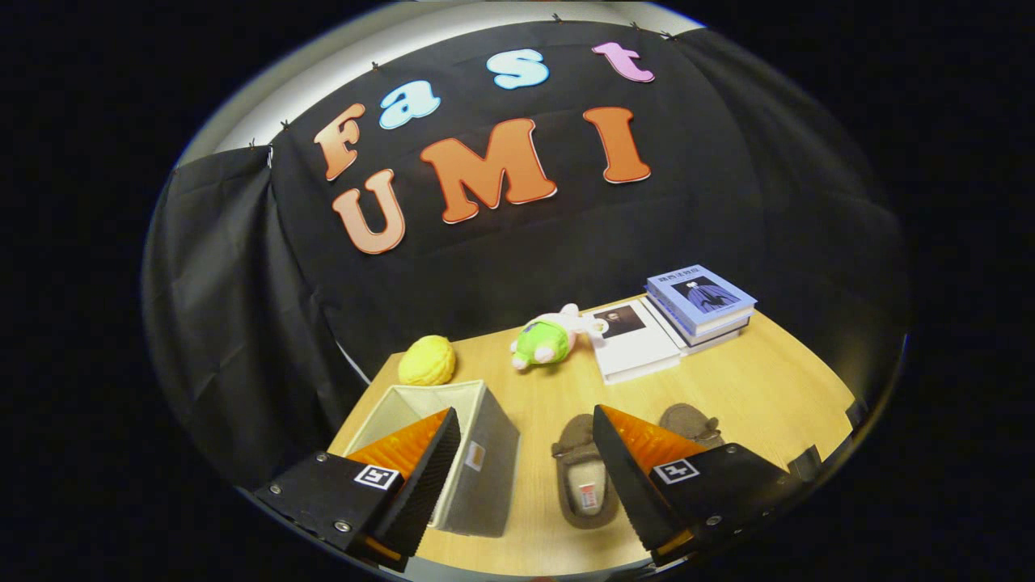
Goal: Open the storage box then place both shoes into the box .Put the left shoe in first, then the right shoe, with the right side of both shoes facing outward in a uniform manner.
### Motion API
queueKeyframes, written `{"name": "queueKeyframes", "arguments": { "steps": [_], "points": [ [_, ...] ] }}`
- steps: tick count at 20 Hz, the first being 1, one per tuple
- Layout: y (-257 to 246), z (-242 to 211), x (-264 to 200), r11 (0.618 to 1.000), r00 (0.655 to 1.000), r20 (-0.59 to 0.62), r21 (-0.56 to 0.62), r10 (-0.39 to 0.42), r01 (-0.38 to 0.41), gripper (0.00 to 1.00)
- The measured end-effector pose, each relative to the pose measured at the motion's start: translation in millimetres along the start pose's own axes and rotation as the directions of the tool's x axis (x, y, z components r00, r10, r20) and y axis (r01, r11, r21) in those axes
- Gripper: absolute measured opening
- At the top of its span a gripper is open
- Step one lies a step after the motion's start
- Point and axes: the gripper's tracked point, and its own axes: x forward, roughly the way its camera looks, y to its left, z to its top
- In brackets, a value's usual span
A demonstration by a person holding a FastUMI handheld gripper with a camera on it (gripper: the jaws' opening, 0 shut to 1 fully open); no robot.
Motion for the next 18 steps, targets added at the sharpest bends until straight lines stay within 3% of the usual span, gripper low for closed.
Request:
{"name": "queueKeyframes", "arguments": {
  "steps": [8,18],
  "points": [
    [-54.2,-81.8,44.4,0.994,0.987,-0.111,-0.026,-0.112,0.110,0.97],
    [-83.9,-159.4,99.3,0.988,0.950,-0.273,-0.019,-0.150,0.151,0.61]
  ]
}}
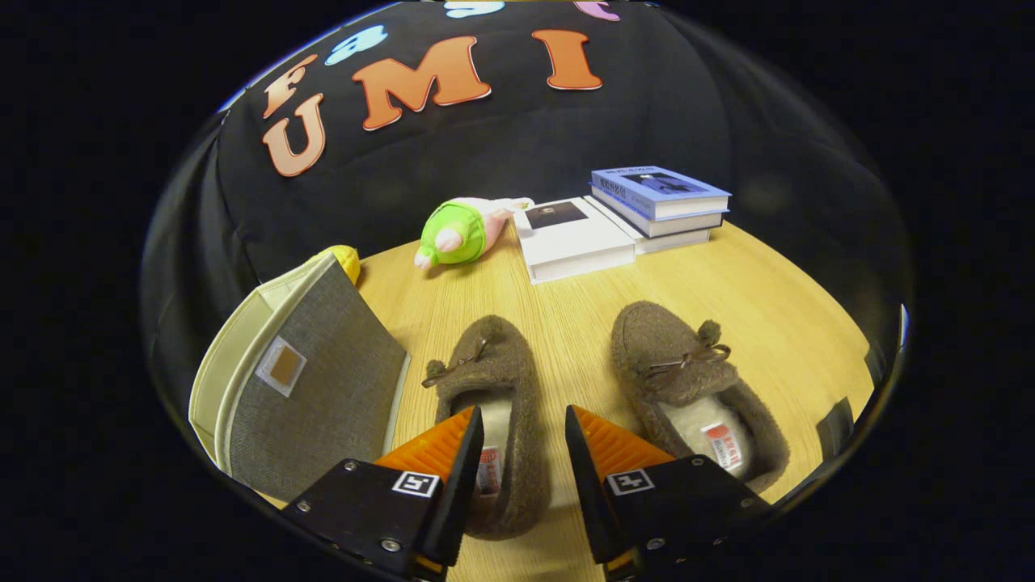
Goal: Open the storage box then place both shoes into the box .Put the left shoe in first, then the right shoe, with the right side of both shoes facing outward in a uniform manner.
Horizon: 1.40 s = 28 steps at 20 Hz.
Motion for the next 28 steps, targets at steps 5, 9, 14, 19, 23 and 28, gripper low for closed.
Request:
{"name": "queueKeyframes", "arguments": {
  "steps": [5,9,14,19,23,28],
  "points": [
    [4.4,-20.9,11.0,0.998,0.997,-0.081,0.060,-0.008,0.013,0.34],
    [-2.0,-10.8,5.3,0.995,0.997,-0.069,0.090,-0.045,0.051,0.04],
    [5.1,18.0,-22.9,0.988,0.999,-0.037,0.151,-0.035,0.041,0.03],
    [28.4,67.6,-61.2,0.986,0.999,0.045,0.168,-0.027,0.019,0.03],
    [61.7,101.6,-94.2,0.977,0.995,0.104,0.212,-0.003,-0.019,0.02],
    [109.2,122.8,-112.1,0.975,0.991,0.127,0.213,0.032,-0.059,0.03]
  ]
}}
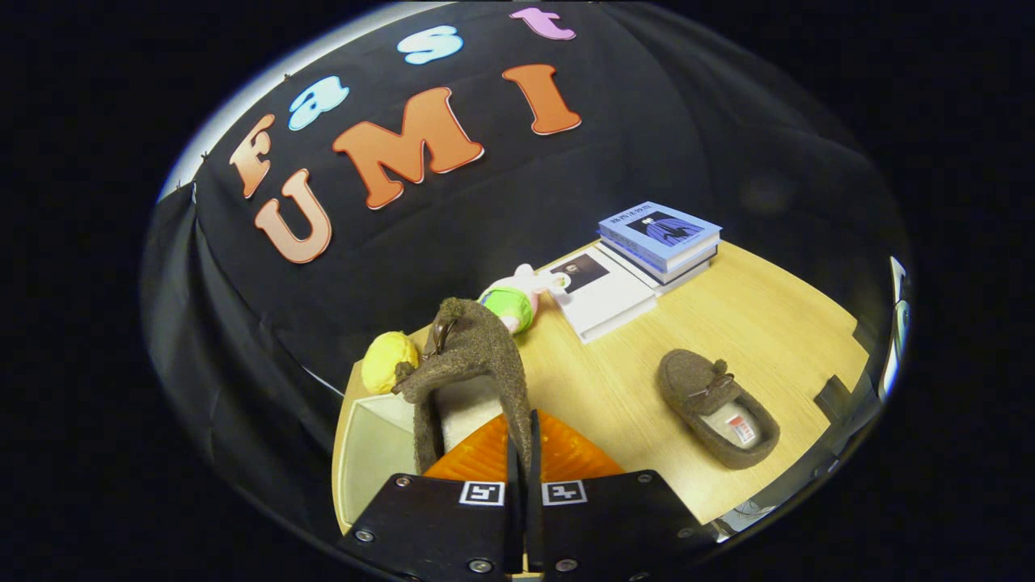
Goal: Open the storage box then place both shoes into the box .Put the left shoe in first, then the right shoe, with the right side of both shoes facing outward in a uniform manner.
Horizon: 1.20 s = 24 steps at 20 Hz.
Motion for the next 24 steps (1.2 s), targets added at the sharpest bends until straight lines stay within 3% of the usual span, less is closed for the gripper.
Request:
{"name": "queueKeyframes", "arguments": {
  "steps": [10,19,21,22,24],
  "points": [
    [92.9,-70.2,-1.8,0.993,0.988,-0.107,-0.032,0.113,-0.117,0.03],
    [117.5,-125.5,44.0,0.994,0.971,-0.228,-0.062,0.076,-0.093,0.03],
    [127.9,-137.5,44.7,0.988,0.959,-0.268,-0.097,0.093,-0.123,0.05],
    [133.6,-143.7,40.5,0.983,0.953,-0.281,-0.109,0.109,-0.144,0.08],
    [141.4,-138.9,37.1,0.980,0.955,-0.267,-0.110,0.133,-0.167,0.50]
  ]
}}
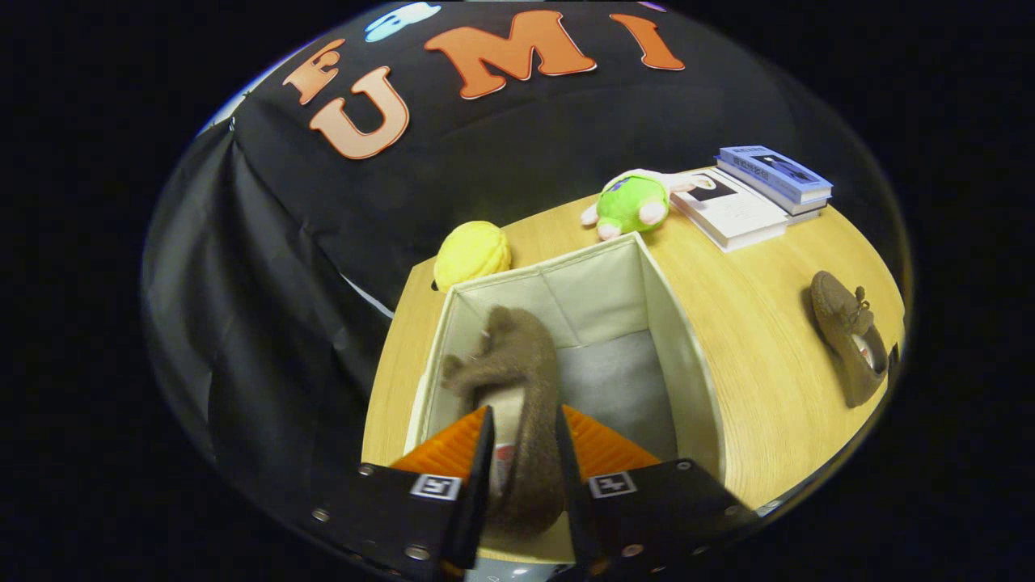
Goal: Open the storage box then place both shoes into the box .Put the left shoe in first, then the right shoe, with the right side of both shoes facing outward in a uniform manner.
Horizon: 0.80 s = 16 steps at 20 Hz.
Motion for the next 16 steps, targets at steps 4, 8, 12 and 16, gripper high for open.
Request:
{"name": "queueKeyframes", "arguments": {
  "steps": [4,8,12,16],
  "points": [
    [-11.8,16.3,-14.0,0.999,0.999,0.045,-0.048,-0.005,0.007,0.98],
    [-27.9,40.0,-35.0,0.997,0.994,0.108,-0.076,-0.001,0.009,0.98],
    [-66.1,63.7,-54.6,0.995,0.985,0.169,-0.091,-0.026,0.042,0.98],
    [-121.2,81.2,-70.7,0.993,0.974,0.209,-0.061,-0.084,0.099,0.98]
  ]
}}
